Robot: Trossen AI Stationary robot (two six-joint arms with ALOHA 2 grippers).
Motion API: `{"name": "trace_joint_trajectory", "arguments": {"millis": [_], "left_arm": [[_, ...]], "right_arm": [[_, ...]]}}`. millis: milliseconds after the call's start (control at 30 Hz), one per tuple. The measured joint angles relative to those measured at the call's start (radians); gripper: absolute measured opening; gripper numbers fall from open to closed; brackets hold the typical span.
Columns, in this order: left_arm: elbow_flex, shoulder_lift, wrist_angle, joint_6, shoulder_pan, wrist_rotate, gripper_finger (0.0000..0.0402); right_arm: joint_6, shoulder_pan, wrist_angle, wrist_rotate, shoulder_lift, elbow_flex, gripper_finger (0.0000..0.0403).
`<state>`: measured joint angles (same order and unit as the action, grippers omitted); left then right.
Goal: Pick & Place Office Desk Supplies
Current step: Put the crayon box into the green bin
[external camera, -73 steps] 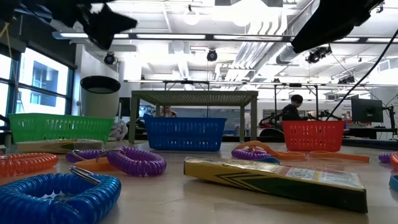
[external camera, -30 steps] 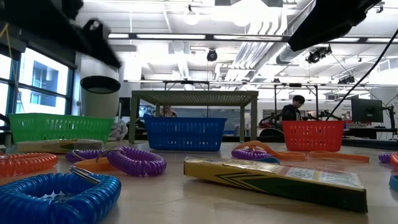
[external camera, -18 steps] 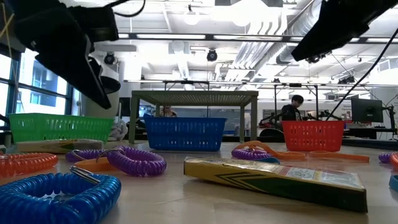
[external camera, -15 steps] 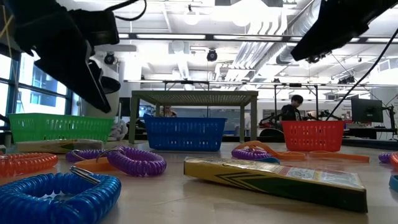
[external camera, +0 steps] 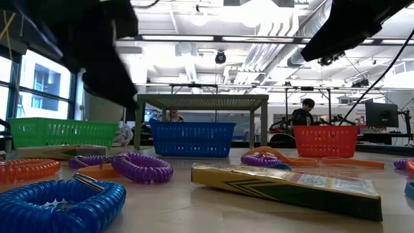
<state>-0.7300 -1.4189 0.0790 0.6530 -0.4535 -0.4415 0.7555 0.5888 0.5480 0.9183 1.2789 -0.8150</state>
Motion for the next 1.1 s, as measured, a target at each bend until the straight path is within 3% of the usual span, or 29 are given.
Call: {"name": "trace_joint_trajectory", "arguments": {"millis": [167, 333, 500, 667, 900, 1100], "left_arm": [[0.000, 0.000, -0.161, -0.078, 0.033, 0.000, 0.0362], [0.000, 0.000, -0.226, -0.055, 0.060, -0.002, 0.0362], [0.000, 0.000, -0.169, -0.173, 0.074, 0.038, 0.0362], [0.000, 0.003, -0.078, -0.391, 0.071, 0.283, 0.0362], [0.000, 0.003, 0.021, -0.321, 0.072, 0.403, 0.0362], [0.000, 0.003, 0.157, -0.231, 0.079, 0.397, 0.0362]], "right_arm": [[-0.001, 0.000, 0.000, 0.026, 0.000, 0.000, 0.0210], [-0.028, -0.010, -0.001, 0.026, 0.000, 0.000, 0.0210], [-0.048, -0.023, -0.002, 0.025, 0.000, 0.000, 0.0210], [-0.064, -0.022, -0.003, 0.023, 0.000, -0.001, 0.0210], [-0.080, -0.028, -0.007, 0.025, 0.000, -0.001, 0.0210], [-0.080, -0.029, -0.007, 0.036, 0.000, -0.001, 0.0210]]}}
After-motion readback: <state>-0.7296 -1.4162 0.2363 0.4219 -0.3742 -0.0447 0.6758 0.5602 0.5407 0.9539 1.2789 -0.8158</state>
